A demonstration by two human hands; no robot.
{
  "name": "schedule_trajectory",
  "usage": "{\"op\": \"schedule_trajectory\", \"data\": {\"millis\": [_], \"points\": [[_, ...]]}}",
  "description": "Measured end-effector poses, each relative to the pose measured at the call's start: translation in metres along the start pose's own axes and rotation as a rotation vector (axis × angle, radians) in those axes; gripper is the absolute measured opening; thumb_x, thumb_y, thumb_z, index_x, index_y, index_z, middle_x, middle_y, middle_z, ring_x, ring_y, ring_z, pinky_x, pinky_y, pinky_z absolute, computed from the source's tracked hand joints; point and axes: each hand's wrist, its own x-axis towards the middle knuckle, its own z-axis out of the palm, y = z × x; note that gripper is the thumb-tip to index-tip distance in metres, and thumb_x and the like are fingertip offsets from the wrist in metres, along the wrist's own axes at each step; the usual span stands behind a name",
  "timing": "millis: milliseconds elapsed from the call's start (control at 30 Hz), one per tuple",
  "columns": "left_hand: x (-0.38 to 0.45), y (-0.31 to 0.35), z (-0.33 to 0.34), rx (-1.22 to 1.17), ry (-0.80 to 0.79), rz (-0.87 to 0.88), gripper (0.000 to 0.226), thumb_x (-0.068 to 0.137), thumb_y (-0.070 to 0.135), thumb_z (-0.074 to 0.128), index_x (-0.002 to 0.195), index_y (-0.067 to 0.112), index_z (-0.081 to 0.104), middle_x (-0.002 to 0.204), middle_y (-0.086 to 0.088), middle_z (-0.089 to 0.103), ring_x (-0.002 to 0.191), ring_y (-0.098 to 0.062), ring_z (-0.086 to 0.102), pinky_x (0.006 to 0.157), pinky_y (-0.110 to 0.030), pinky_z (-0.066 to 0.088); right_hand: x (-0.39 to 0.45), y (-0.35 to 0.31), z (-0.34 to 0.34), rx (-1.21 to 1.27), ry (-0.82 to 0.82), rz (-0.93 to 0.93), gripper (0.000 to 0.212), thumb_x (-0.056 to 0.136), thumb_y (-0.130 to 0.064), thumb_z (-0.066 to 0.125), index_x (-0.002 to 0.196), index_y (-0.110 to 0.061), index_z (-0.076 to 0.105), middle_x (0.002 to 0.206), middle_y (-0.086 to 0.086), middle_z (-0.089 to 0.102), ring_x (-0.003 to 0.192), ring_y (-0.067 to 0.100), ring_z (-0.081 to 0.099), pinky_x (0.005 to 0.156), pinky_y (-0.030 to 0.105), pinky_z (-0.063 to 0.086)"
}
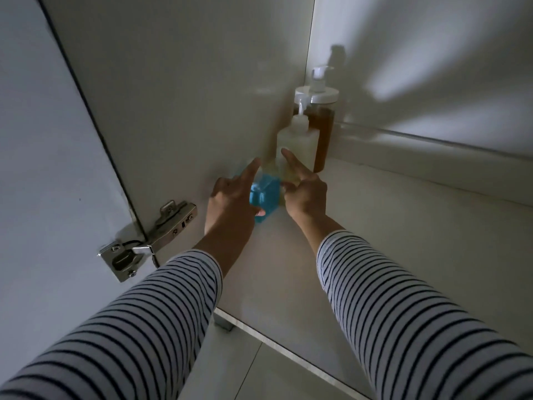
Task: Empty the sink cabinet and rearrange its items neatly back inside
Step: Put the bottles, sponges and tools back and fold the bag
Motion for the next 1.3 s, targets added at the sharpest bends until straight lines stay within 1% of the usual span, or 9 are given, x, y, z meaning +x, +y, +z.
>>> {"op": "schedule_trajectory", "data": {"millis": [167, 233, 367, 500, 600, 833, 1033, 1167, 1300], "points": [[0.004, 0.000, 0.005, -0.044, -0.016, -0.016, 0.087, 0.081, 0.020, 0.071, 0.147, 0.038, 0.017, 0.122, -0.010, 0.053, 0.116, -0.024, 0.049, 0.091, -0.030, 0.042, 0.011, 0.002, 0.000, -0.037, -0.260, 0.079, 0.073, 0.093, 0.006, 0.045, 0.145, -0.043, 0.027, 0.150, 0.002, 0.037, 0.130, 0.018, 0.044, 0.079, -0.005, 0.036], [0.009, -0.002, 0.007, -0.062, -0.053, -0.031, 0.088, 0.082, 0.021, 0.070, 0.147, 0.040, 0.014, 0.123, -0.009, 0.052, 0.116, -0.024, 0.048, 0.090, -0.031, 0.042, 0.009, -0.001, -0.005, -0.150, -0.364, 0.051, 0.085, 0.092, 0.007, 0.044, 0.148, -0.046, 0.008, 0.158, 0.000, 0.021, 0.136, 0.021, 0.038, 0.094, 0.013, 0.039], [0.009, -0.009, 0.004, -0.115, -0.192, 0.041, 0.102, 0.077, 0.023, 0.074, 0.149, 0.034, 0.002, 0.143, -0.010, 0.038, 0.130, -0.029, 0.039, 0.100, -0.038, 0.039, -0.005, -0.006, -0.017, -0.332, -0.342, 0.050, 0.089, 0.091, 0.003, 0.048, 0.148, -0.041, -0.004, 0.161, -0.001, -0.002, 0.139, 0.024, 0.034, 0.098, 0.024, 0.039], [-0.022, -0.009, -0.010, -0.068, -0.215, 0.021, 0.092, 0.086, 0.025, 0.065, 0.150, 0.030, -0.001, 0.159, -0.009, 0.003, 0.146, -0.027, 0.010, 0.115, -0.038, 0.020, -0.030, -0.013, -0.029, -0.531, -0.386, 0.111, 0.070, 0.093, -0.014, 0.051, 0.151, -0.023, 0.014, 0.156, 0.010, 0.022, 0.141, 0.026, 0.028, 0.112, 0.031, 0.029], [-0.051, -0.009, -0.029, 0.014, -0.221, 0.053, 0.072, 0.090, 0.028, 0.059, 0.149, 0.020, 0.018, 0.156, -0.007, 0.018, 0.143, -0.023, 0.018, 0.115, -0.032, 0.017, -0.057, -0.033, -0.043, -0.647, -0.506, 0.083, 0.058, 0.092, -0.023, 0.055, 0.146, -0.017, 0.034, 0.152, 0.007, 0.034, 0.140, 0.022, 0.032, 0.112, 0.028, 0.027], [-0.126, -0.032, -0.098, 0.085, -0.348, 0.016, 0.044, 0.089, 0.030, 0.059, 0.130, 0.019, 0.050, 0.132, -0.007, 0.055, 0.123, -0.025, 0.049, 0.104, -0.038, 0.041, -0.138, -0.082, -0.052, -0.640, -0.699, -0.063, 0.040, 0.088, -0.030, 0.063, 0.127, -0.025, 0.057, 0.139, 0.002, 0.051, 0.126, 0.019, 0.050, 0.103, 0.029, 0.039], [-0.216, -0.089, -0.171, 0.181, -0.452, -0.025, 0.039, 0.091, 0.032, 0.057, 0.127, 0.020, 0.052, 0.118, 0.001, 0.064, 0.112, -0.018, 0.057, 0.096, -0.035, 0.047, -0.203, -0.112, -0.013, -0.508, -0.908, -0.125, 0.032, 0.079, -0.024, 0.070, 0.110, -0.029, 0.066, 0.115, -0.003, 0.069, 0.100, 0.009, 0.065, 0.090, 0.020, 0.046], [-0.293, -0.151, -0.217, 0.180, -0.447, -0.169, 0.040, 0.088, 0.038, 0.059, 0.125, 0.024, 0.053, 0.113, 0.004, 0.066, 0.105, -0.016, 0.061, 0.092, -0.035, 0.049, -0.251, -0.123, 0.045, -0.500, -1.171, -0.191, 0.040, 0.075, -0.028, 0.075, 0.112, -0.039, 0.064, 0.118, -0.006, 0.066, 0.103, 0.010, 0.063, 0.099, 0.031, 0.048], [-0.378, -0.203, -0.255, 0.167, -0.367, -0.302, 0.046, 0.084, 0.042, 0.062, 0.125, 0.022, 0.055, 0.113, 0.003, 0.067, 0.104, -0.014, 0.064, 0.094, -0.032, 0.049, -0.317, -0.131, 0.103, -0.390, -1.405, -0.267, 0.048, 0.077, -0.028, 0.075, 0.119, -0.043, 0.059, 0.125, -0.005, 0.062, 0.109, 0.010, 0.061, 0.098, 0.025, 0.045]]}}
